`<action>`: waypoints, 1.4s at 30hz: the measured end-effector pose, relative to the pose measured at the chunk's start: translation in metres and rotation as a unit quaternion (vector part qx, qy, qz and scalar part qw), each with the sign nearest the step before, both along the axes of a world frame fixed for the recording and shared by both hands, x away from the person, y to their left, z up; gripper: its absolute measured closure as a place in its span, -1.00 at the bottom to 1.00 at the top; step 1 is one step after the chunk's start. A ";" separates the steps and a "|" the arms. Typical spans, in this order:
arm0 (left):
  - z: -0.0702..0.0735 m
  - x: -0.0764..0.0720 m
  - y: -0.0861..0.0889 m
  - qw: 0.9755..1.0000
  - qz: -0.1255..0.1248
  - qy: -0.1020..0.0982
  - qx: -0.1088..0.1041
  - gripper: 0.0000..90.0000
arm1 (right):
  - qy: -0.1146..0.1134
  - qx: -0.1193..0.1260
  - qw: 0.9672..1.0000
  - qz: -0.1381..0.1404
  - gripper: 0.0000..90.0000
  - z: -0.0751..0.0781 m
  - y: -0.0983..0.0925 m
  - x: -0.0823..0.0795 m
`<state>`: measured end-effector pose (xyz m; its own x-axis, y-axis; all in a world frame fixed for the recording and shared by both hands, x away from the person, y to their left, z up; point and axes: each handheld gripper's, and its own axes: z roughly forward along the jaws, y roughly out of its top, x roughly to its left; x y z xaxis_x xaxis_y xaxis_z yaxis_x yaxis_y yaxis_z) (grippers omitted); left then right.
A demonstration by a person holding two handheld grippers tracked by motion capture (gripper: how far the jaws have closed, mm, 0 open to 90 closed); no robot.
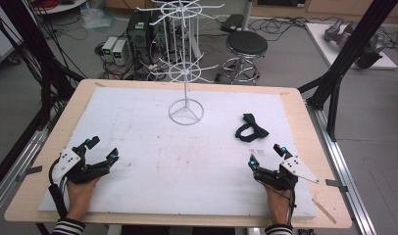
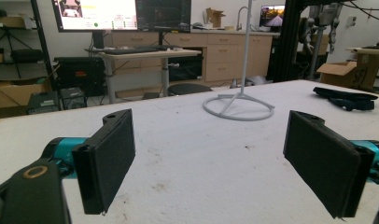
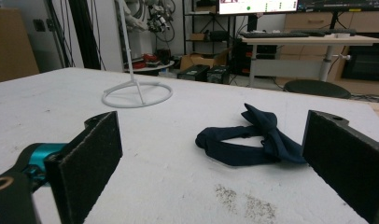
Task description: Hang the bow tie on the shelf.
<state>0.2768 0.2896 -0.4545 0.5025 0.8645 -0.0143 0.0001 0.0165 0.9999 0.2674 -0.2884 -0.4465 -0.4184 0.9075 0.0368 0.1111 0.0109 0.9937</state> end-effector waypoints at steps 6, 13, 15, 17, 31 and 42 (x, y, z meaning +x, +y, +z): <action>0.000 0.000 0.000 1.000 0.002 -0.002 0.000 -0.62 | -0.002 0.002 1.000 0.004 -0.90 0.017 -0.005 0.001; 0.000 0.000 0.000 1.000 0.002 -0.002 0.001 -0.63 | 0.008 -0.010 1.000 0.015 -0.90 0.038 -0.008 0.008; 0.000 0.000 -0.001 1.000 0.002 -0.002 0.002 -0.63 | 0.009 -0.012 1.000 0.018 -0.90 0.041 -0.009 0.010; 0.000 0.000 -0.001 1.000 0.002 -0.001 0.002 -0.63 | 0.018 -0.018 0.999 0.023 -0.90 0.051 -0.010 0.016; 0.000 0.000 0.000 1.000 0.002 -0.001 0.002 -0.63 | 0.075 -0.080 0.993 0.041 -0.90 0.073 -0.005 0.045; 0.000 0.000 -0.001 1.000 0.002 -0.001 0.003 -0.63 | 0.146 -0.132 0.978 0.074 -0.90 0.075 0.002 0.073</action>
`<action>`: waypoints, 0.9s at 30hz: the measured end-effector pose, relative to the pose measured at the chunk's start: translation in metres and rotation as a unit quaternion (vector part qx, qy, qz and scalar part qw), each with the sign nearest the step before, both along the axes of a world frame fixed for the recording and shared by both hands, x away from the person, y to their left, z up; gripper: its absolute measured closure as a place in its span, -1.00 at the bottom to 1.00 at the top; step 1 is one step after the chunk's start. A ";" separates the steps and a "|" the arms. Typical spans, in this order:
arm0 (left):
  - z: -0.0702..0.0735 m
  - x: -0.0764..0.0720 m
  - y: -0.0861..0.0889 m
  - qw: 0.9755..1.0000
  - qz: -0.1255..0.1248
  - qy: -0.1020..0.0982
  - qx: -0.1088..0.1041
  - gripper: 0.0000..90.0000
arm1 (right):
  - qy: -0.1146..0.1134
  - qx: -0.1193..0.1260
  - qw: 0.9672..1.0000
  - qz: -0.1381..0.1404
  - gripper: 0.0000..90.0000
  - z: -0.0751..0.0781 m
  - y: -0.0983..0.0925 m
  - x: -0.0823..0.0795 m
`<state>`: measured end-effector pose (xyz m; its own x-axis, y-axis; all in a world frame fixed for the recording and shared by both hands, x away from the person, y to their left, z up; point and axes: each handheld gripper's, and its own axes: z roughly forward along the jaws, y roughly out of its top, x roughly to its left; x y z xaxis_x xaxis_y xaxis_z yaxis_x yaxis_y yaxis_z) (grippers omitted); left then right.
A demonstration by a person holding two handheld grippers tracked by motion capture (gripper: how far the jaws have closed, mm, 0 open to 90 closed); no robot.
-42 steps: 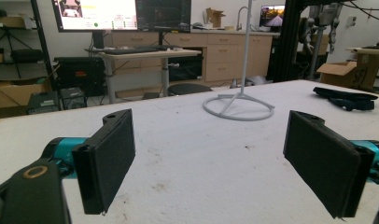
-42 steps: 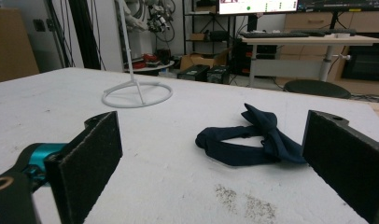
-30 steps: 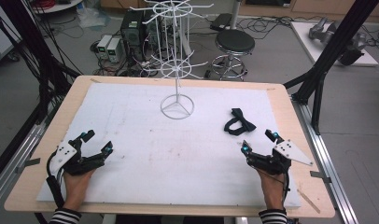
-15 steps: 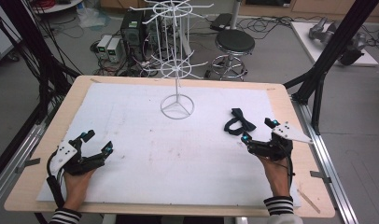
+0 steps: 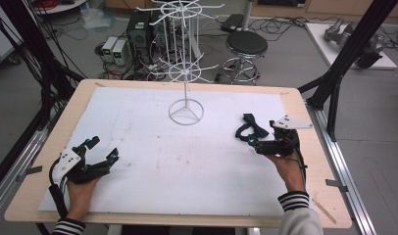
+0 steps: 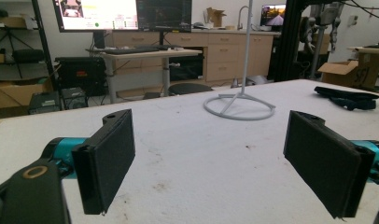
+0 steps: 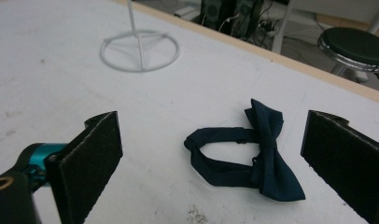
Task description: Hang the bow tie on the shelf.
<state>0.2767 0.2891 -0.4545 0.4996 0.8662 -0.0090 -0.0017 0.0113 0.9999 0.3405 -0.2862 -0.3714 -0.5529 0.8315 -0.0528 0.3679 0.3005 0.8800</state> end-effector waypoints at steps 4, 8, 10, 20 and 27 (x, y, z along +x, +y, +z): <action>0.000 0.000 0.000 1.000 0.000 0.000 -0.002 -0.63 | 0.023 -0.026 0.999 0.017 -0.90 -0.001 0.006 0.011; 0.000 -0.001 0.000 1.000 0.001 -0.002 -0.003 -0.63 | 0.052 -0.054 0.997 0.029 -0.89 -0.003 0.015 0.025; 0.000 -0.001 0.000 1.000 0.002 -0.005 -0.004 -0.63 | 0.063 -0.062 0.996 0.029 -0.87 -0.005 0.017 0.030; 0.000 -0.001 0.000 1.000 0.002 -0.004 -0.003 -0.62 | 0.109 -0.102 0.988 0.047 -0.64 -0.018 0.023 0.046; 0.000 -0.001 0.000 1.000 0.002 -0.004 -0.002 -0.63 | 0.120 -0.110 0.985 0.049 -0.60 -0.024 0.024 0.055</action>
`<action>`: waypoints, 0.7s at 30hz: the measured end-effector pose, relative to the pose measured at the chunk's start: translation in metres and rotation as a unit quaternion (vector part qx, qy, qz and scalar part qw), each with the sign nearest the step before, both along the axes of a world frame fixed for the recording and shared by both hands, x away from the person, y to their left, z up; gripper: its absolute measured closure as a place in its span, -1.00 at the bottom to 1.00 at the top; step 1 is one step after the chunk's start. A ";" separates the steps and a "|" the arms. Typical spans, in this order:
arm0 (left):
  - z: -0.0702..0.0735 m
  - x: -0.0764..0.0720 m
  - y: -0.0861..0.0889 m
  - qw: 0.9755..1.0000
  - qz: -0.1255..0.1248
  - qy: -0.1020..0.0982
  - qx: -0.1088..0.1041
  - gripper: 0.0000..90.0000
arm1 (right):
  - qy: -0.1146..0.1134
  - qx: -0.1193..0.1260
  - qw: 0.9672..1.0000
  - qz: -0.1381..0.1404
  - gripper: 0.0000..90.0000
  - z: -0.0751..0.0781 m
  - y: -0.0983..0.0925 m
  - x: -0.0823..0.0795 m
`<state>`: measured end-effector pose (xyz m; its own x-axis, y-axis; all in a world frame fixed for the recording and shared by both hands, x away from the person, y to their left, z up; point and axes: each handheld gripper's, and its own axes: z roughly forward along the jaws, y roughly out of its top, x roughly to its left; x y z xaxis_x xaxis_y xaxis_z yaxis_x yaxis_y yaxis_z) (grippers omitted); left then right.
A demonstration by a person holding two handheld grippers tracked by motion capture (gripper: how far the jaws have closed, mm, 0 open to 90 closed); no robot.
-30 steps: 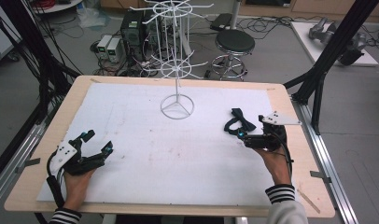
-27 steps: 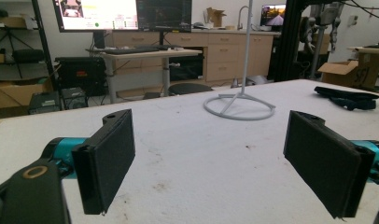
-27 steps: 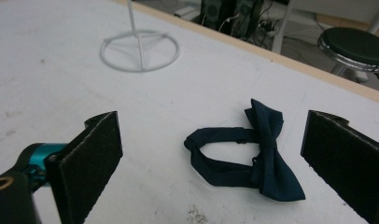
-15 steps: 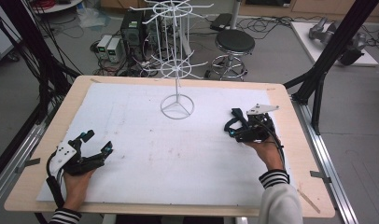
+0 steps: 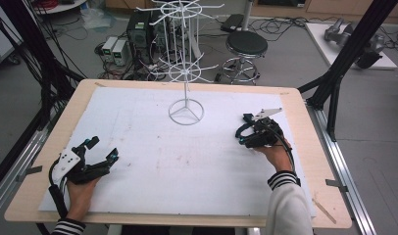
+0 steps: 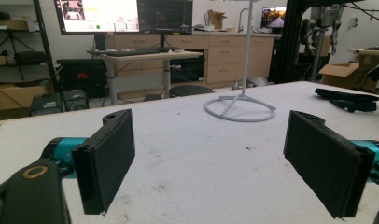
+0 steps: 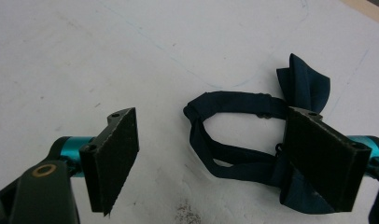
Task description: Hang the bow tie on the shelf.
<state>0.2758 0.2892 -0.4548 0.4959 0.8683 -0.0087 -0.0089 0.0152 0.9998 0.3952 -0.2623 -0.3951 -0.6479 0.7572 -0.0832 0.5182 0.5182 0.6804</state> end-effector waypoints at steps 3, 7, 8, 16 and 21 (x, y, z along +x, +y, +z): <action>0.000 0.000 0.000 1.000 0.000 -0.001 -0.001 -0.63 | 0.006 -0.003 1.000 0.004 -0.57 -0.001 0.001 0.002; 0.000 0.000 0.000 1.000 0.001 -0.002 -0.002 -0.62 | 0.018 -0.020 0.999 0.021 -0.47 -0.003 0.008 0.008; 0.000 0.000 0.000 1.000 0.001 -0.002 -0.001 -0.63 | 0.023 -0.029 0.999 0.024 -0.46 -0.004 0.009 0.010; 0.000 0.000 0.000 1.000 0.001 -0.002 -0.001 -0.62 | 0.034 -0.053 0.997 0.042 -0.17 -0.002 0.020 0.019; 0.000 -0.001 0.000 1.000 0.001 -0.002 -0.001 -0.63 | 0.045 -0.056 0.997 0.032 -0.06 -0.006 0.021 0.022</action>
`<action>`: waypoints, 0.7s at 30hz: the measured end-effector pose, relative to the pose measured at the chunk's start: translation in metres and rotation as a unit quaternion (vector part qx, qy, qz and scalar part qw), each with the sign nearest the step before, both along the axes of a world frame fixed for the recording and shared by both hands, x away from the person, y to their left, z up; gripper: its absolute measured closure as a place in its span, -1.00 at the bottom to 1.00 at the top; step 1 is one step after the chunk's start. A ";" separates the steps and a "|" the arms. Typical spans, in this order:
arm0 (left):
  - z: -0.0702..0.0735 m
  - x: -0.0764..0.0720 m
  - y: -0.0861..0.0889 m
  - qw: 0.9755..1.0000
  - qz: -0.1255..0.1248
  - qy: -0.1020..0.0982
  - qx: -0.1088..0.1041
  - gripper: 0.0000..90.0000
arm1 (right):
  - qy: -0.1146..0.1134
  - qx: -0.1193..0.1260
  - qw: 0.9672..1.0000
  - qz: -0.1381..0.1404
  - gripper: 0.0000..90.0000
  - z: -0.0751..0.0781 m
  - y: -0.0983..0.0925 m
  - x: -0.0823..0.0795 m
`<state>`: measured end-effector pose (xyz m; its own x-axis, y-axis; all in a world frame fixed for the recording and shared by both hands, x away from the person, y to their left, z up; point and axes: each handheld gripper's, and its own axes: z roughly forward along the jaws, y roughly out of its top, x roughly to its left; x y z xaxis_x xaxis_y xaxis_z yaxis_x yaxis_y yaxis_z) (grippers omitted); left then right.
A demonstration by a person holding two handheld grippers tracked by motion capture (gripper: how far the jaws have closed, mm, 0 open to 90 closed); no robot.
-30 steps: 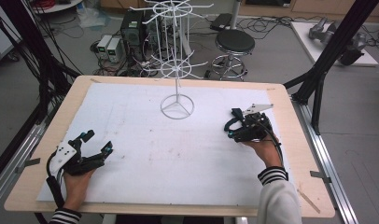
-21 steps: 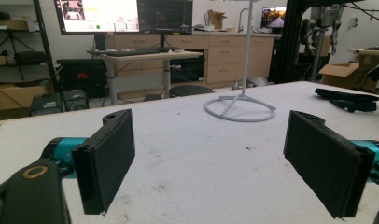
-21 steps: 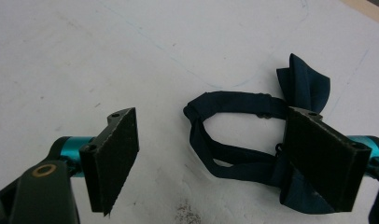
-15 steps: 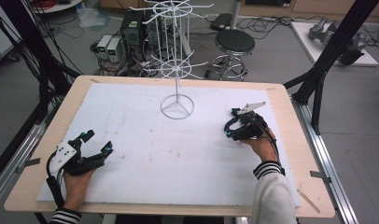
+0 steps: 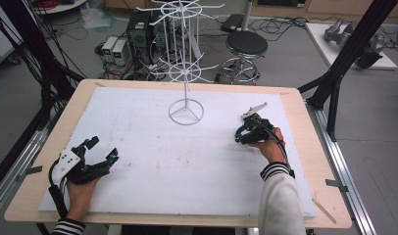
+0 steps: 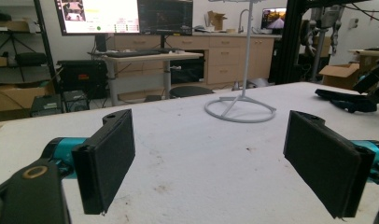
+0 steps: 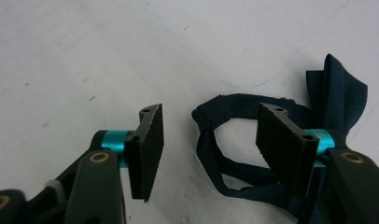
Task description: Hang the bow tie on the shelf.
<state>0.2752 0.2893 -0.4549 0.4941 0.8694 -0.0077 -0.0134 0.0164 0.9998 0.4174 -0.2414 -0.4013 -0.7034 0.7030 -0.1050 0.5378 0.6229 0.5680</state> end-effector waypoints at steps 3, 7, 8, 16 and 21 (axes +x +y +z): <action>0.000 0.000 0.000 1.000 0.000 0.000 0.000 -0.63 | 0.000 -0.007 1.000 0.003 -0.01 -0.001 0.001 0.000; 0.000 0.000 0.000 1.000 0.000 0.000 0.001 -0.62 | 0.010 -0.006 1.000 0.003 0.04 -0.004 0.000 0.003; 0.000 0.000 0.000 1.000 0.000 0.000 0.001 -0.62 | 0.010 -0.006 1.000 0.003 0.04 -0.004 0.000 0.003; 0.000 0.000 0.000 1.000 0.001 0.001 0.000 -0.62 | -0.001 -0.021 1.000 -0.002 0.25 -0.005 0.002 0.006; 0.000 0.000 0.000 1.000 0.001 0.000 0.000 -0.62 | 0.008 -0.032 0.999 0.000 0.26 -0.006 0.003 0.008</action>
<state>0.2754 0.2890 -0.4549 0.4916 0.8708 -0.0079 -0.0134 0.0166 0.9998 0.4256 -0.2380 -0.4077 -0.7051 0.6956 -0.1381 0.5469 0.6573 0.5185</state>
